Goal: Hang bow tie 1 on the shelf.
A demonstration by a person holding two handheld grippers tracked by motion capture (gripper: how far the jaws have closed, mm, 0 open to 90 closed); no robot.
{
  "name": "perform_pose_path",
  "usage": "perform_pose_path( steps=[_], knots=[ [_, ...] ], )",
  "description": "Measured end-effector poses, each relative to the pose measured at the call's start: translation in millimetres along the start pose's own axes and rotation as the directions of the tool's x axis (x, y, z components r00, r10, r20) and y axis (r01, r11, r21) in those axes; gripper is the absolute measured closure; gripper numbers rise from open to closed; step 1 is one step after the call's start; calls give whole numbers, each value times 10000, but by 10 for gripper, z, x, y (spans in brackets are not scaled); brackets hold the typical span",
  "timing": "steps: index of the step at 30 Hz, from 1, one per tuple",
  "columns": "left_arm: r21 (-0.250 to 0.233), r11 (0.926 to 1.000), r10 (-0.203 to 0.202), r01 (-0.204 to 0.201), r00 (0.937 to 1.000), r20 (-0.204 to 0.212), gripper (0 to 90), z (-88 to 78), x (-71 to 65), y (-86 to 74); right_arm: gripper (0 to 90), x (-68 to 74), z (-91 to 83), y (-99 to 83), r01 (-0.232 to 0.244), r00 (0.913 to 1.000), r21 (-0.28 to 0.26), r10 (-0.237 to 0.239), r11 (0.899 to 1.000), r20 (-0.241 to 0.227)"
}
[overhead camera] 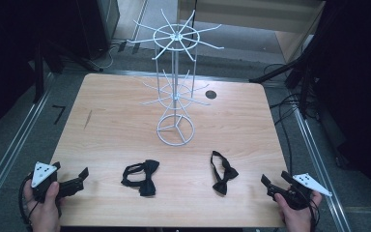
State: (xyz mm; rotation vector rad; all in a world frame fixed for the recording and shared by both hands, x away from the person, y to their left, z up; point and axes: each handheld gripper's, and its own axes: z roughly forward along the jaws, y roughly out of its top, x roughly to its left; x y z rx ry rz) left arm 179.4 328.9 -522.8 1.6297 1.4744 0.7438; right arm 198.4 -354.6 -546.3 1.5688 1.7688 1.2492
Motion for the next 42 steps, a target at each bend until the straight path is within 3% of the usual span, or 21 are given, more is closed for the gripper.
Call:
perform_pose_path(
  steps=[12,24,29,33,40,42],
  knots=[
    [-20,10000,38,-38,10000,13,0,0,-2,-1,138,49,-42,33,-133,9999,-251,134,9996,46],
    [-47,9999,105,-105,9999,5,0,1,-10,-2,202,252,-72,153,-379,9993,-488,382,9981,53],
    [-48,10000,79,-79,9999,111,0,-1,-16,-4,310,479,-38,248,-87,9994,-487,70,9988,-332],
    [-78,9999,65,-64,9999,116,0,-1,-14,-5,328,625,-7,300,318,9980,-495,-345,9983,-530],
    [-93,9999,91,-90,9999,141,0,-10,-13,-7,361,831,27,393,313,9967,-536,-352,9981,-725],
    [-119,9999,86,-85,9999,147,0,-11,-14,-7,382,950,47,435,425,9950,-519,-470,9977,-885]
  ],
)
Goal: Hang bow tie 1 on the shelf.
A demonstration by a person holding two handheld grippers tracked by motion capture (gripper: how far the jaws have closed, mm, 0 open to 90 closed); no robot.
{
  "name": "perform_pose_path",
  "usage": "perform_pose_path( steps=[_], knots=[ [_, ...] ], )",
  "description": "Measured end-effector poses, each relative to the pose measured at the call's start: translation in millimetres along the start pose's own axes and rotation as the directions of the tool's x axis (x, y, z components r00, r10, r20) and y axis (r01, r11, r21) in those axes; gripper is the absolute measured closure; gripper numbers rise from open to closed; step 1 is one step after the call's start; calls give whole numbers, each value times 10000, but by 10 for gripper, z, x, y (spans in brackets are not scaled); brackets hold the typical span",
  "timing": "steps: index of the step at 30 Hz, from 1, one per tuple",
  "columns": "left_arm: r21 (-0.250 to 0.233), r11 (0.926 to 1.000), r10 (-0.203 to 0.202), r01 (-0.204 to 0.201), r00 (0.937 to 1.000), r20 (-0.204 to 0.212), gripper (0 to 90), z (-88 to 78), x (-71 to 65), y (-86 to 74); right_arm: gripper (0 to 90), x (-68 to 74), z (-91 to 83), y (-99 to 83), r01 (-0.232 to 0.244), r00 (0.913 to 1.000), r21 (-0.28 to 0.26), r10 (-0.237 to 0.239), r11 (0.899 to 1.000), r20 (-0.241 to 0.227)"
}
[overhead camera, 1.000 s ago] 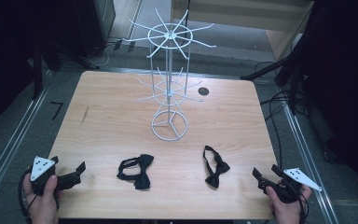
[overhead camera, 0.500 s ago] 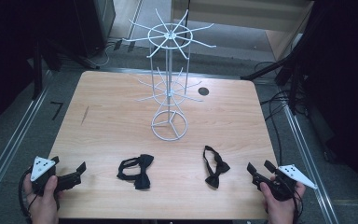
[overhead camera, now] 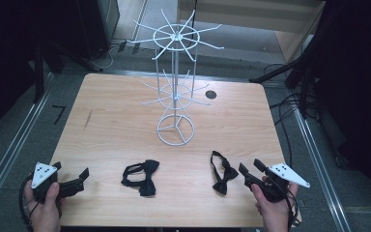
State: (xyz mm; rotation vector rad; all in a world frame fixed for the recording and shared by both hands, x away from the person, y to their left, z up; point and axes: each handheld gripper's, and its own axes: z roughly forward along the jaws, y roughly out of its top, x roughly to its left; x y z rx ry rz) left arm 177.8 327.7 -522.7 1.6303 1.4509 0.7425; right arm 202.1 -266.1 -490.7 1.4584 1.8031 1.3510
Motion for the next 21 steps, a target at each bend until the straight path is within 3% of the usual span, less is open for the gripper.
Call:
perform_pose_path(
  steps=[2,4,6,11,21],
  knots=[
    [29,10000,-29,29,10000,35,0,-1,-2,-1,388,41,8,16,85,9999,-28,-85,10000,-129],
    [13,10000,26,-26,10000,34,0,-1,-6,-2,400,196,37,66,360,9988,13,-359,9994,-341],
    [12,10000,20,-20,10000,26,0,-2,-5,-2,403,235,46,75,380,9985,36,-379,9993,-404],
    [-16,10000,-39,40,10000,56,0,-4,-1,-3,419,501,139,122,739,9942,130,-726,9972,-793],
    [-3,10000,-21,21,10000,85,0,-3,-1,-2,457,787,293,133,1098,9878,314,-1056,9935,-1145]
  ],
)
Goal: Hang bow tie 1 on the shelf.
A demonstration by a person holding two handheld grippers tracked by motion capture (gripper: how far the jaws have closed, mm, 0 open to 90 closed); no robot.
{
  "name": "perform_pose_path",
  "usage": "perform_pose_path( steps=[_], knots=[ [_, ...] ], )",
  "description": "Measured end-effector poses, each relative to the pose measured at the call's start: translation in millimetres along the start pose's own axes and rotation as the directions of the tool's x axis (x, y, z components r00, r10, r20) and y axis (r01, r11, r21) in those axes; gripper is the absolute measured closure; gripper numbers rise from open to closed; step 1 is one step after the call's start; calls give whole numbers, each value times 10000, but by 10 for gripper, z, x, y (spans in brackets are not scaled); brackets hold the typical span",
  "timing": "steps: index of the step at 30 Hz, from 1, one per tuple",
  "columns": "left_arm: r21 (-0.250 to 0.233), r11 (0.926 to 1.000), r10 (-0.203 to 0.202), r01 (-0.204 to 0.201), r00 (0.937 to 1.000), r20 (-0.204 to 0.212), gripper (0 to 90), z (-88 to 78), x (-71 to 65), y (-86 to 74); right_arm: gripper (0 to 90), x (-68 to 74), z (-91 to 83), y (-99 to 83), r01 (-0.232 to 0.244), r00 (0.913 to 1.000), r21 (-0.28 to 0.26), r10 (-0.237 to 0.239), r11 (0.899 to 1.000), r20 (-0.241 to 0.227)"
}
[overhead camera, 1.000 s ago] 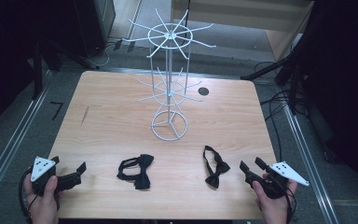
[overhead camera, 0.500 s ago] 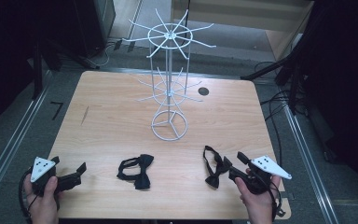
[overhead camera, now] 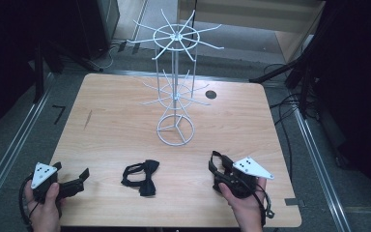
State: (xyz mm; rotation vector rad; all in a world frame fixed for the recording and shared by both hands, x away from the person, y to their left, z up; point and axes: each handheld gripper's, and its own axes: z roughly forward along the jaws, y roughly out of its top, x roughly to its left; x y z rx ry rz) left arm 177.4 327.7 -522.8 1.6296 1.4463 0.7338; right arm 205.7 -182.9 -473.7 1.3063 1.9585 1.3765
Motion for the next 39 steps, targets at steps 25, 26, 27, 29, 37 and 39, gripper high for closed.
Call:
perform_pose_path(
  steps=[25,26,27,29,37,39],
  knots=[
    [-28,10000,-25,24,10000,-10,0,-2,1,-1,505,609,422,-40,510,9966,338,-486,9981,-660],
    [-28,10000,-13,13,10000,-10,0,-2,3,-1,505,633,443,-46,475,9964,364,-448,9982,-727],
    [-26,10000,-14,14,10000,-13,0,-2,4,-1,506,665,470,-54,454,9958,428,-418,9981,-817],
    [-12,10000,-15,15,10000,-17,0,-3,5,0,511,732,532,-73,452,9950,580,-398,9973,-917],
    [-27,10000,-56,56,10000,-7,0,-1,6,-1,510,898,697,-112,371,9920,814,-269,9960,-1232],
    [-35,10000,-63,63,10000,-7,0,-2,7,-1,510,935,731,-117,380,9910,850,-267,9957,-1308]
  ],
)
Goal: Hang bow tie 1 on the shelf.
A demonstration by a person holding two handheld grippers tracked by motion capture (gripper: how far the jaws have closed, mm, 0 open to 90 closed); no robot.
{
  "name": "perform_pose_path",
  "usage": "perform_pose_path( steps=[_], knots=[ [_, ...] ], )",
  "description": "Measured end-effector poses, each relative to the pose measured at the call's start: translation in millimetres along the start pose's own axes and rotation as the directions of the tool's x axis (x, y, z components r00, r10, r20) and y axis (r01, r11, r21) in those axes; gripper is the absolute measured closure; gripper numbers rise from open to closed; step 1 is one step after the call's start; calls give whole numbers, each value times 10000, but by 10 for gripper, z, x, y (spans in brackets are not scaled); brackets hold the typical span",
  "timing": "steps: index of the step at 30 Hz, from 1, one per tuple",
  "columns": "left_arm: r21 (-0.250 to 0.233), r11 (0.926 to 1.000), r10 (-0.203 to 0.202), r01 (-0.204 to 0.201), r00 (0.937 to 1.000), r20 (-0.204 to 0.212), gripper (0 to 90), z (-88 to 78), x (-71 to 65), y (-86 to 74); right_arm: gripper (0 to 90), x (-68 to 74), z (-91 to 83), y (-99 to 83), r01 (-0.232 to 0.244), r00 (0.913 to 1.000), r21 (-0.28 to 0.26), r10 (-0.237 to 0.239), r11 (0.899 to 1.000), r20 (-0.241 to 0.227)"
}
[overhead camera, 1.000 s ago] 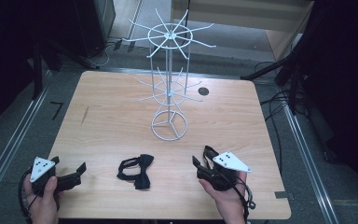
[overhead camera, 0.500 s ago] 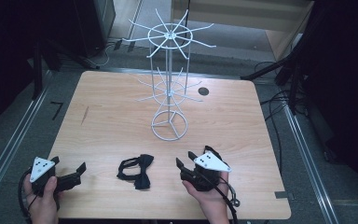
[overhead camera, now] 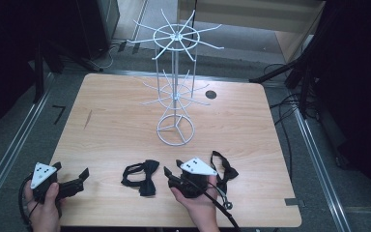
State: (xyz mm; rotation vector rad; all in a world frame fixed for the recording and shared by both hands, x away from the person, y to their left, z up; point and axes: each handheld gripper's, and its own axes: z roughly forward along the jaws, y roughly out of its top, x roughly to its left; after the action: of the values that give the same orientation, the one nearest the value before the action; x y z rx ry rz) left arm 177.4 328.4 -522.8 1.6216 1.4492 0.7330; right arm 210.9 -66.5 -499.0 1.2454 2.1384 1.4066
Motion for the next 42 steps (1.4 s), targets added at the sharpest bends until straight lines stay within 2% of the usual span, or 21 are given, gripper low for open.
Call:
perform_pose_path(
  steps=[18,24,28,33,38,40,41,42],
  knots=[
    [25,10000,0,0,10000,23,0,2,2,1,509,219,341,68,345,9988,209,-338,9992,-348],
    [5,10000,-38,38,10000,42,0,2,5,1,474,304,538,65,692,9953,509,-655,9963,-715],
    [6,10000,-46,46,10000,51,0,2,6,1,458,318,631,78,865,9936,679,-811,9939,-783],
    [14,10000,-45,45,10000,62,0,3,7,1,454,325,710,96,783,9932,818,-706,9936,-924],
    [16,10000,-48,48,10000,67,0,3,8,2,458,350,809,87,1087,9902,965,-991,9894,-989],
    [16,10000,-54,54,10000,73,0,4,8,2,456,365,851,74,1329,9868,1027,-1218,9858,-1071],
    [30,10000,-48,48,10000,78,0,3,9,2,446,387,886,61,1572,9830,1160,-1440,9807,-1143],
    [37,10000,-47,47,10000,79,0,2,9,2,446,387,886,61,1572,9830,1160,-1440,9807,-1143]
  ],
)
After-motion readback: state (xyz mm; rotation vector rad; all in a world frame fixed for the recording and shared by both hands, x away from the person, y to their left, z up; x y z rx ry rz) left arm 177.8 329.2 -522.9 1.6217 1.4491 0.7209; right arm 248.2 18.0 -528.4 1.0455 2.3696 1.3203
